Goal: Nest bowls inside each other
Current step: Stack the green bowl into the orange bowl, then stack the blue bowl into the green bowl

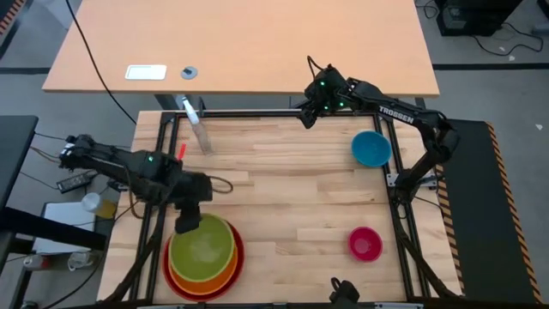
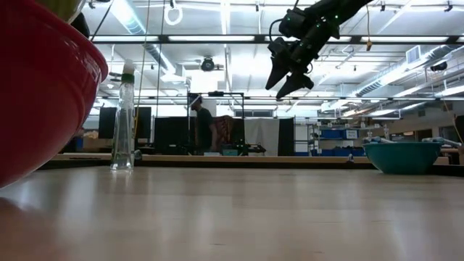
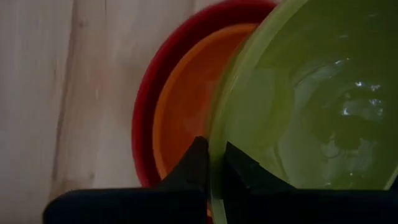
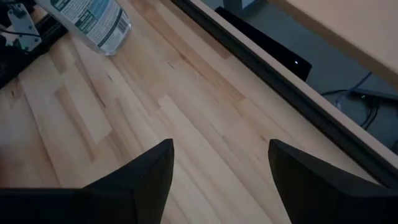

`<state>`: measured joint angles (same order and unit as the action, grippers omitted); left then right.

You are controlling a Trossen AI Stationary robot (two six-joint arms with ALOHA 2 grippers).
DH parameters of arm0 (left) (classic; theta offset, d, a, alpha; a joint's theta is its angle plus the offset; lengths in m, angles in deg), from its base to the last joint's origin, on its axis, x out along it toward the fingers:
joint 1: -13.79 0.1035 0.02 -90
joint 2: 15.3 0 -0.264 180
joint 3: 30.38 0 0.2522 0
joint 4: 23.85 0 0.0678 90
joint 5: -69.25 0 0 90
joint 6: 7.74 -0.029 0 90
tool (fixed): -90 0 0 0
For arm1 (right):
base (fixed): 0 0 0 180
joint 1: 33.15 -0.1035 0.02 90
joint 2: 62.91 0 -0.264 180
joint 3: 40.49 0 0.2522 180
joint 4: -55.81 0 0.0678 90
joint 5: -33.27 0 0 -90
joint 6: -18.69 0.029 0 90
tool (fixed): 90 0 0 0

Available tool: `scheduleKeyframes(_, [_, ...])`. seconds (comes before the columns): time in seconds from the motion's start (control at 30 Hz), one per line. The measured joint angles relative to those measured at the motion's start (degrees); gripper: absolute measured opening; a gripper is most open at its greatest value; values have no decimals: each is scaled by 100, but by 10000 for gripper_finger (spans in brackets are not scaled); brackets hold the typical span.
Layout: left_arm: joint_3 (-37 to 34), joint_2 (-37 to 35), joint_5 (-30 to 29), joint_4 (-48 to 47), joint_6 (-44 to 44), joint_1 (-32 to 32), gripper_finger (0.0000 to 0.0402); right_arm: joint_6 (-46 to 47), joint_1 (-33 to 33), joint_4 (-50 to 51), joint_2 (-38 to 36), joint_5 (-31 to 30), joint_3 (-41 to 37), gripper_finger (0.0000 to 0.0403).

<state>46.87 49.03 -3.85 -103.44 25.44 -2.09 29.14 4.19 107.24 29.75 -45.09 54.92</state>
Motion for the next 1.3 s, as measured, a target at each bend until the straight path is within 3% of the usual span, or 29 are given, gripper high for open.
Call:
scheduleKeyframes(0.4, [-127,1252,-252,18,-355,-658,36,29,-7,-47,0,0,-2,265])
scheduleKeyframes(0.73, [-125,1342,-268,83,-141,-698,196,51,-9,-79,0,0,-2,265])
scheduleKeyframes(0.9, [111,1318,-11,-162,162,-647,242,51,-11,-78,0,2,-2,265])
scheduleKeyframes(1.13, [810,1309,26,-385,23,-642,253,-45,-11,16,1,0,-2,265])
scheduleKeyframes(1.3, [972,1312,-491,-465,90,-424,250,-450,12,807,2,-394,-4,265])
